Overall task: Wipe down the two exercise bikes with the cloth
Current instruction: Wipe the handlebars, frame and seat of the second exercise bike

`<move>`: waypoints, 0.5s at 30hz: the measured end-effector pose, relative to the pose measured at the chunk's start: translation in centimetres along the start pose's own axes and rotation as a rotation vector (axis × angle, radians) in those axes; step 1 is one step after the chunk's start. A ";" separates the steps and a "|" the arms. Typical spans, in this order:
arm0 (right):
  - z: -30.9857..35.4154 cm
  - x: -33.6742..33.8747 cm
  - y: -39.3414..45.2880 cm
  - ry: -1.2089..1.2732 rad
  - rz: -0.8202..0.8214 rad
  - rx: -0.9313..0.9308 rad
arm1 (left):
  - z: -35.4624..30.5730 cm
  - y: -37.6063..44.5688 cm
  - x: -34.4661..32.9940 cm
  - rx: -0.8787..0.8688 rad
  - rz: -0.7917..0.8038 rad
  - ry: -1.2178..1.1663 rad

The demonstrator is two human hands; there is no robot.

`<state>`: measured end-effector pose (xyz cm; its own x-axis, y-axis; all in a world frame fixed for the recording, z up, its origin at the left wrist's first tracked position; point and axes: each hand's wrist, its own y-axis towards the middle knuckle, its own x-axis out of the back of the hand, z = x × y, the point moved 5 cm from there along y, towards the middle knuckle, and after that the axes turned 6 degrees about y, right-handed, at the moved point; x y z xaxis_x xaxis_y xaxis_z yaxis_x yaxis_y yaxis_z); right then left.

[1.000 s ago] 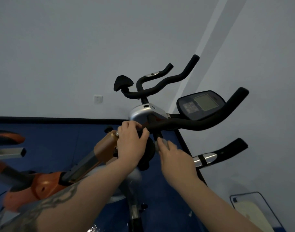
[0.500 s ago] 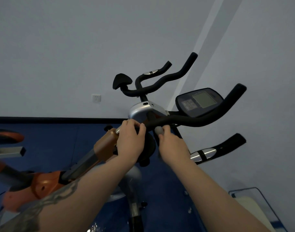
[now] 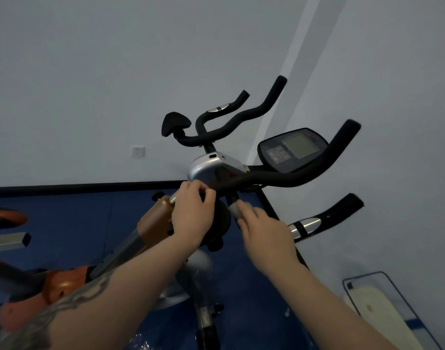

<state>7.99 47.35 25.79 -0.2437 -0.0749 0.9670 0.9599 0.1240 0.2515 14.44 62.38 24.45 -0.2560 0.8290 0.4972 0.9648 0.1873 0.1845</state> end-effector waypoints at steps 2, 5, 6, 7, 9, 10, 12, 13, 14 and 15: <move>-0.9 0.6 -0.5 0.116 0.045 0.100 | -0.1 0.3 -0.1 0.009 0.013 0.000; -2.2 2.1 1.4 0.471 0.039 0.048 | 0.2 0.6 -0.2 0.000 0.039 0.001; -2.5 2.9 2.6 0.564 -0.057 0.027 | 0.4 0.7 -0.2 -0.029 0.053 0.016; -2.8 3.7 3.9 0.600 -0.169 0.017 | 0.5 0.7 -0.2 -0.080 0.064 0.042; -2.6 4.4 6.4 0.477 -0.286 0.033 | 0.6 0.4 -0.2 -0.192 0.066 0.082; -1.9 3.9 7.5 0.358 -0.265 0.038 | 0.9 0.3 -0.2 -0.222 0.056 0.068; -0.3 2.0 8.6 0.268 -0.183 0.049 | 1.5 0.2 -0.2 -0.219 0.038 0.006; 0.4 1.3 8.6 0.302 -0.153 0.098 | 1.9 0.1 -0.2 -0.195 0.039 -0.023; 0.7 1.1 8.4 0.333 -0.127 0.186 | 2.3 0.2 -0.4 -0.154 0.043 -0.065; 0.5 1.3 8.2 0.336 -0.090 0.282 | 2.7 0.2 -0.5 -0.093 0.048 -0.137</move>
<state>15.44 48.77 29.14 -0.2214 -0.4096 0.8850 0.8501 0.3636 0.3810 14.92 63.43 21.95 -0.1931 0.9009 0.3886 0.9644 0.1012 0.2444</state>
